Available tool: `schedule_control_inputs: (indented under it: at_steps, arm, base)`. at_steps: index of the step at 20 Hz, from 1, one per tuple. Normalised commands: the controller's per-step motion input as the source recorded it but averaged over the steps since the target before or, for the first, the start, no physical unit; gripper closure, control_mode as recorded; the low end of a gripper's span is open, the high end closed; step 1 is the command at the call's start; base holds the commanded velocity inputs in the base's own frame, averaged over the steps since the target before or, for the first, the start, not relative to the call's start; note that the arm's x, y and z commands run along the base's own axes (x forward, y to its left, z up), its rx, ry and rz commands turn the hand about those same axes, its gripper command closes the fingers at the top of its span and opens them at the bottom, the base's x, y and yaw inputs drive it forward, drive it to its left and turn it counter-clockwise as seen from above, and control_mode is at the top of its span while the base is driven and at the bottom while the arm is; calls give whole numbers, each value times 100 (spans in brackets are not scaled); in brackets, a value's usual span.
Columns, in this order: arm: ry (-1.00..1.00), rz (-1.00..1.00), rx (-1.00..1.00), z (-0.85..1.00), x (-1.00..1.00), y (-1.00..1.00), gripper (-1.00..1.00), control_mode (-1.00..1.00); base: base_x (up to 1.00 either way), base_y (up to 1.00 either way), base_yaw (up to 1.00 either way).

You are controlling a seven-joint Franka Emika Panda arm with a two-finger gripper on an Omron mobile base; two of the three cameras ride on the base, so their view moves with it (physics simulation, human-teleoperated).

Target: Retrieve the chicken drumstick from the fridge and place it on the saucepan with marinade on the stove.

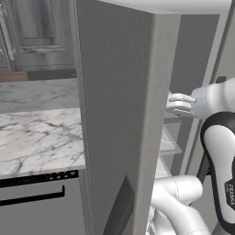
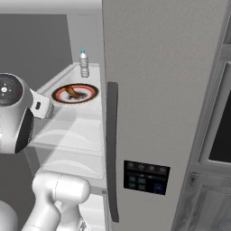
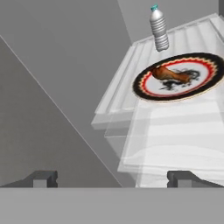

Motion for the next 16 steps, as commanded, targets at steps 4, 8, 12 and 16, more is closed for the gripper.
schedule_control_inputs:
  at_steps: [4,8,12,16]
  arm:
    - [6,-1,0,0,1,0,-100,-100]
    - [2,-1,-4,1,4,0,-100,-100]
    - [0,0,-15,0,0,0,-100,-100]
    - [-7,0,-23,0,0,0,-100,-100]
  base:
    - [0,0,0]
    - [0,0,0]
    - [0,0,0]
    - [0,0,0]
